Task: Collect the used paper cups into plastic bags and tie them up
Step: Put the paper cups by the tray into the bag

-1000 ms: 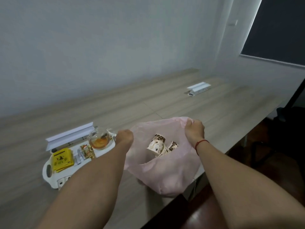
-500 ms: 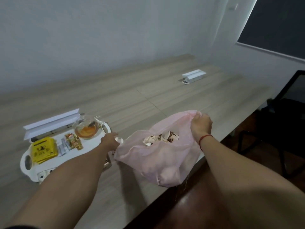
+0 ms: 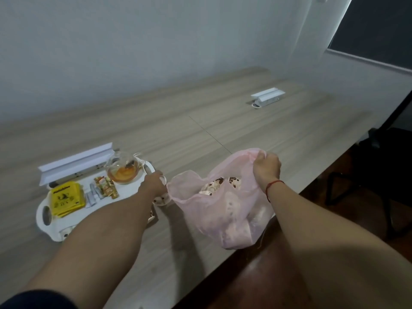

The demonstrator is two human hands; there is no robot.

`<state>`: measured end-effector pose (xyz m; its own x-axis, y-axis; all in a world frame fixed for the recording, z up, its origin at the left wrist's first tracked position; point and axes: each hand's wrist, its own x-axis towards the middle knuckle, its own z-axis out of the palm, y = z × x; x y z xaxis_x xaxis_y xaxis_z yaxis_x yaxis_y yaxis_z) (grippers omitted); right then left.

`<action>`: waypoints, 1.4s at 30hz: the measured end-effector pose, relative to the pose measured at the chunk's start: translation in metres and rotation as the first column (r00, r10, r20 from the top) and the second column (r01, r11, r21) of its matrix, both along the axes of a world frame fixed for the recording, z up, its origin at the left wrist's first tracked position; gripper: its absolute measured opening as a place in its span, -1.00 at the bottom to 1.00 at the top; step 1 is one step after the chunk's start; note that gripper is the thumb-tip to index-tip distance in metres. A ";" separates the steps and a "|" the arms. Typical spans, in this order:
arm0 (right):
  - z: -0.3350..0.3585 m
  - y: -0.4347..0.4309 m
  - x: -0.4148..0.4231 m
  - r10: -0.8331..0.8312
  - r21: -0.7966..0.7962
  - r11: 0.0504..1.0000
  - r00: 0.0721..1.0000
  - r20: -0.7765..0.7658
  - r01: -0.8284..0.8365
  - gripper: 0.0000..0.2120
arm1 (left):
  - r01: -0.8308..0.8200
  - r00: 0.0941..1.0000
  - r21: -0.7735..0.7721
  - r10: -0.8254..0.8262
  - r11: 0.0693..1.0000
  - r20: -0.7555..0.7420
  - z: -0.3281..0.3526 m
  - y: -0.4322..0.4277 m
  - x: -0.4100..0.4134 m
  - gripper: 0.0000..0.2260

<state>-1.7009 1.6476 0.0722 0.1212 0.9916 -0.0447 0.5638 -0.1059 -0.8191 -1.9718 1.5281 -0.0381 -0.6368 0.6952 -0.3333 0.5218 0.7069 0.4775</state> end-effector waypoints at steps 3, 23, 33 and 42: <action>0.007 -0.005 -0.005 0.023 -0.006 1.000 1.000 -0.009 -0.023 -0.66 | -0.043 0.996 0.076 0.048 0.996 -0.070 0.025 0.002 -0.001 -0.46; 0.024 -0.028 -0.003 0.104 -0.032 0.994 0.988 -0.112 -0.109 -0.64 | 0.002 0.998 0.562 -0.037 0.827 0.051 0.095 0.013 0.172 -0.70; 0.018 -0.029 0.011 0.173 -0.013 0.984 0.976 -0.134 -0.176 -0.66 | -0.241 0.953 0.449 0.123 0.861 0.277 0.072 0.035 0.190 -0.55; -0.009 -0.043 -0.015 0.330 -0.016 0.942 0.932 -0.148 -0.336 -0.67 | -0.127 0.988 0.369 0.085 0.921 0.129 0.071 -0.031 0.118 -0.79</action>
